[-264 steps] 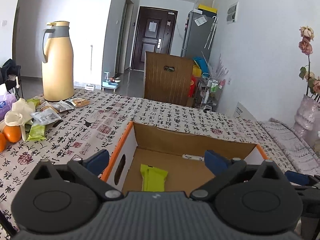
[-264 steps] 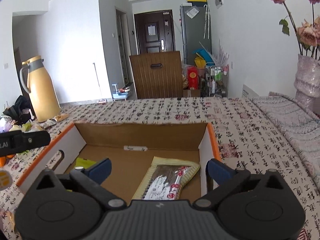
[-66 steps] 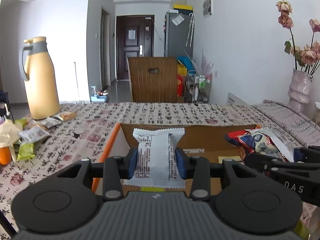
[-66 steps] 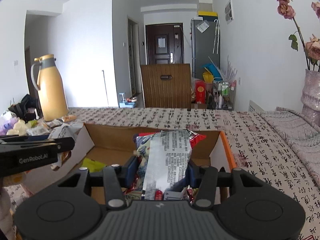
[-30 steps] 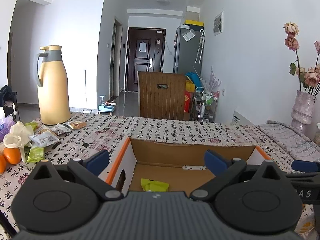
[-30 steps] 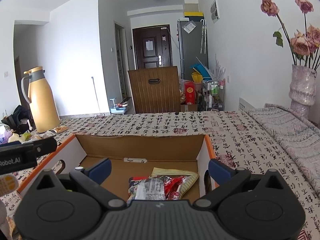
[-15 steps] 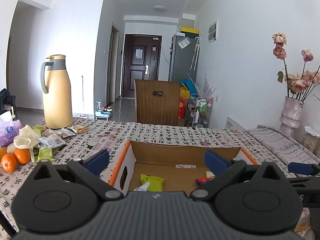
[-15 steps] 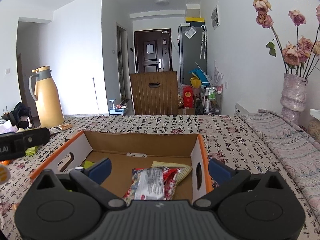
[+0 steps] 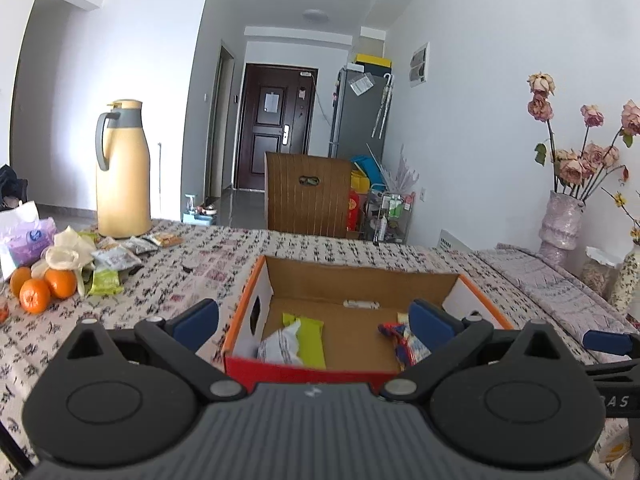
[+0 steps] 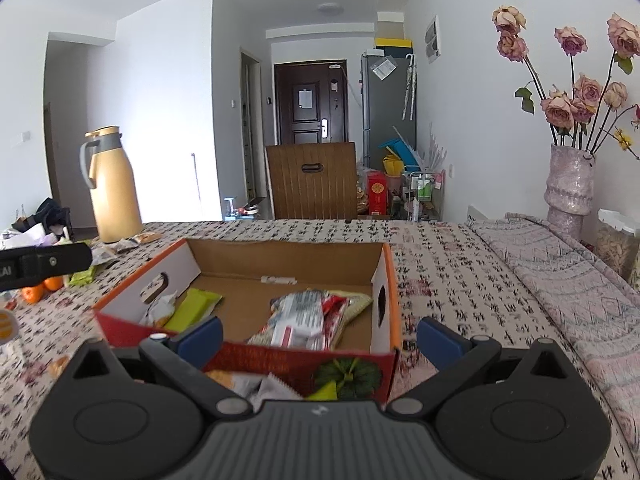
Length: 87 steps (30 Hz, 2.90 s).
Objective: Organize snacks
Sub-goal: 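Move both open tools back toward the snack pile, then grasp a pink packet with the right tool while the left tool approaches a cookie pack, then close the left tool on the orange cookie pack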
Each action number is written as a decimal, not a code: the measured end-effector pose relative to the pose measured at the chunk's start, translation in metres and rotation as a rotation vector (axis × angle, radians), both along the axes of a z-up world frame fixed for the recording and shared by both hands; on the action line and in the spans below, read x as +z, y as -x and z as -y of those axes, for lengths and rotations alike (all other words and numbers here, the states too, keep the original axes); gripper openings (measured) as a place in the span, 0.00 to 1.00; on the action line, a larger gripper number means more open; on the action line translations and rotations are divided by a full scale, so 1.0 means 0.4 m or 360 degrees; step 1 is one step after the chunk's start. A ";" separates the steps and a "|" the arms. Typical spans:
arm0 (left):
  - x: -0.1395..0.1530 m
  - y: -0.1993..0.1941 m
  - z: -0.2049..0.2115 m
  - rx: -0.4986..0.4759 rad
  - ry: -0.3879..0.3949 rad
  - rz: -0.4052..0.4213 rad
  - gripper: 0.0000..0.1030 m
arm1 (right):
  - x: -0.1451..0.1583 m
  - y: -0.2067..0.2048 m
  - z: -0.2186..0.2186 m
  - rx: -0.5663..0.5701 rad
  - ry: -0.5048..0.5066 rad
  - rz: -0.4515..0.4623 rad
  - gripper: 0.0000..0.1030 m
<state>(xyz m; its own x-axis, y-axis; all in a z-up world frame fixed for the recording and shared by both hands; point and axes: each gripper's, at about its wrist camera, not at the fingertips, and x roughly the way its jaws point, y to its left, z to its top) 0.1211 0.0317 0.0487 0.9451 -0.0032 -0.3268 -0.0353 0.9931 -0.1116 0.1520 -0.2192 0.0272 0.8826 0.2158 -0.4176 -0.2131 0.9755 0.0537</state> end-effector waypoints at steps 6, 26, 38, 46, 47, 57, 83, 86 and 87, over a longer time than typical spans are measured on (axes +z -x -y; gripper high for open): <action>-0.046 0.048 -0.016 -0.0030 0.0002 -0.0072 1.00 | -0.027 0.058 0.019 0.0007 0.0011 -0.0038 1.00; -0.177 0.092 -0.067 -0.0004 0.0002 -0.0342 1.00 | -0.171 0.057 0.084 -0.0093 0.0052 -0.0362 0.77; -0.173 0.091 -0.066 0.0010 -0.0004 -0.0337 1.00 | -0.210 -0.024 0.058 -0.0067 0.0138 -0.0447 0.60; -0.174 0.089 -0.070 0.0020 -0.0001 -0.0342 1.00 | -0.208 -0.002 0.066 -0.0116 0.0157 -0.0382 0.59; -0.174 0.088 -0.072 0.0025 0.0000 -0.0343 1.00 | -0.205 0.003 0.072 -0.0128 0.0141 -0.0369 0.59; -0.178 0.073 -0.100 0.0112 -0.0025 -0.0372 1.00 | -0.138 0.063 0.138 -0.0252 0.0014 -0.0147 0.59; -0.240 -0.132 -0.207 0.0108 -0.0192 -0.0712 0.78 | -0.141 0.057 0.136 -0.0271 -0.0008 -0.0164 0.59; -0.241 -0.134 -0.215 0.0074 -0.0145 -0.0703 0.62 | -0.144 0.055 0.135 -0.0265 -0.0010 -0.0171 0.59; -0.240 -0.133 -0.216 0.0072 -0.0140 -0.0698 0.59 | -0.145 0.054 0.134 -0.0264 -0.0010 -0.0173 0.59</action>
